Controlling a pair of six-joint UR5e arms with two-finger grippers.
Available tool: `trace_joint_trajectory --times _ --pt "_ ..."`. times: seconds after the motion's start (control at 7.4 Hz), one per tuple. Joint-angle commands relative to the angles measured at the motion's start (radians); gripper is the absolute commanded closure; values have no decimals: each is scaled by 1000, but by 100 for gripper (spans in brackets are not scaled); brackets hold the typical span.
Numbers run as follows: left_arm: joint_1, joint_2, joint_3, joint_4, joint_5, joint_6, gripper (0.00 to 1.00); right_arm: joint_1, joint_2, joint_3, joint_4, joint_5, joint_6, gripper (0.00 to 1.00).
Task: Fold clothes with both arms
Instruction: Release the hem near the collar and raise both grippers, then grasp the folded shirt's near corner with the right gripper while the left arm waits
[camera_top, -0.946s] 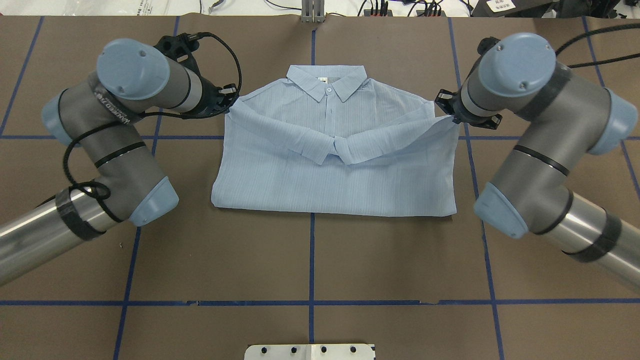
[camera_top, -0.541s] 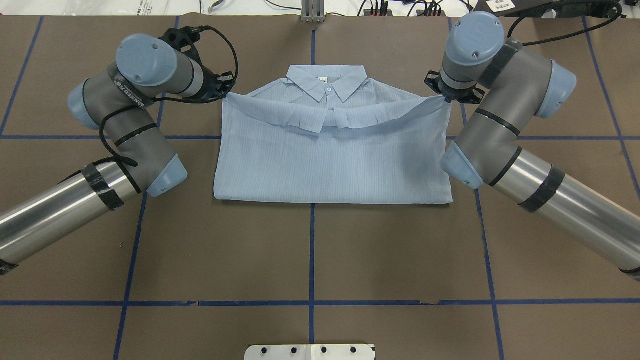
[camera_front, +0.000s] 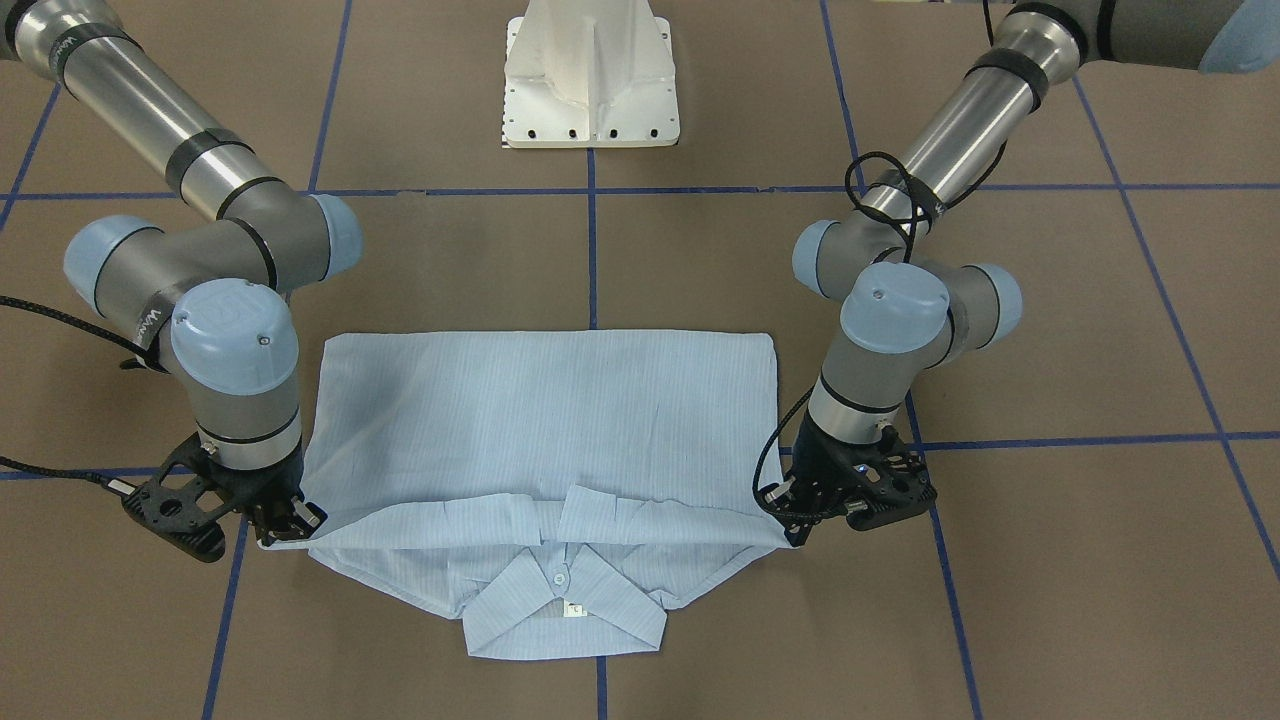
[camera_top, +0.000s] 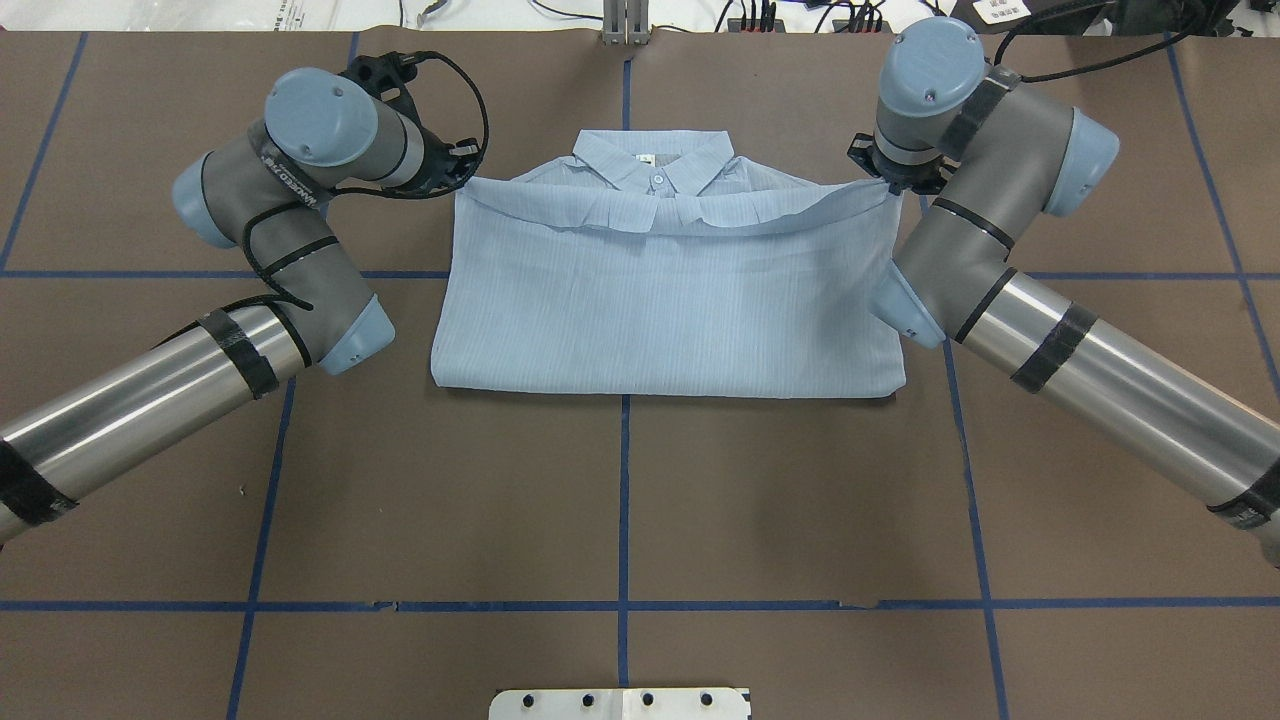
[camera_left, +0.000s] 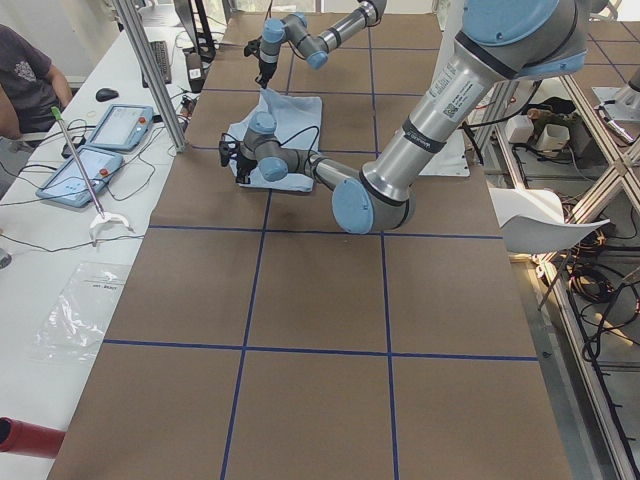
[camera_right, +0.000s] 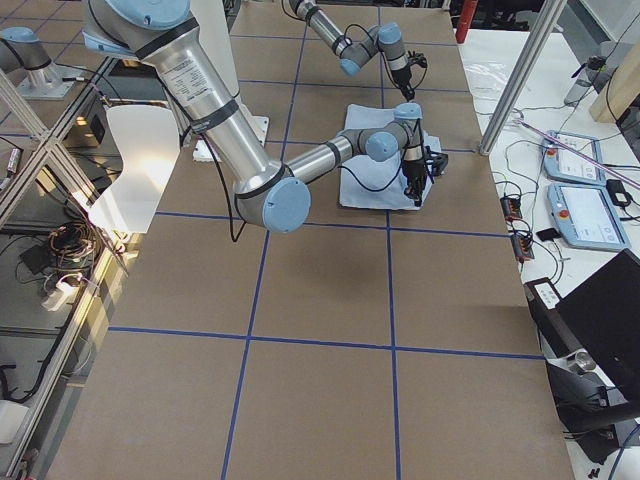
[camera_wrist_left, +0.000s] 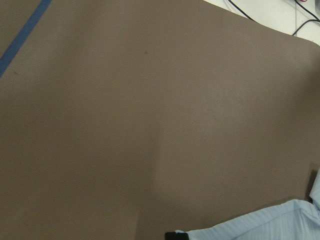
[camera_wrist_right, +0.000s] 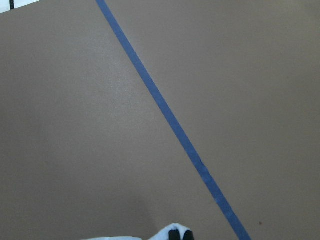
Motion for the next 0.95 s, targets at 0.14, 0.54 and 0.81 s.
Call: trace_joint_trajectory --times 0.14,0.54,0.81 --pt "-12 13 -3 -39 -3 40 54 -22 -19 5 83 -1 0 0" --pt "-20 166 -196 -49 -9 45 54 -104 -347 433 81 8 102 0" --pt "-20 176 -208 -44 -9 39 54 -253 -452 566 85 -13 365 0"
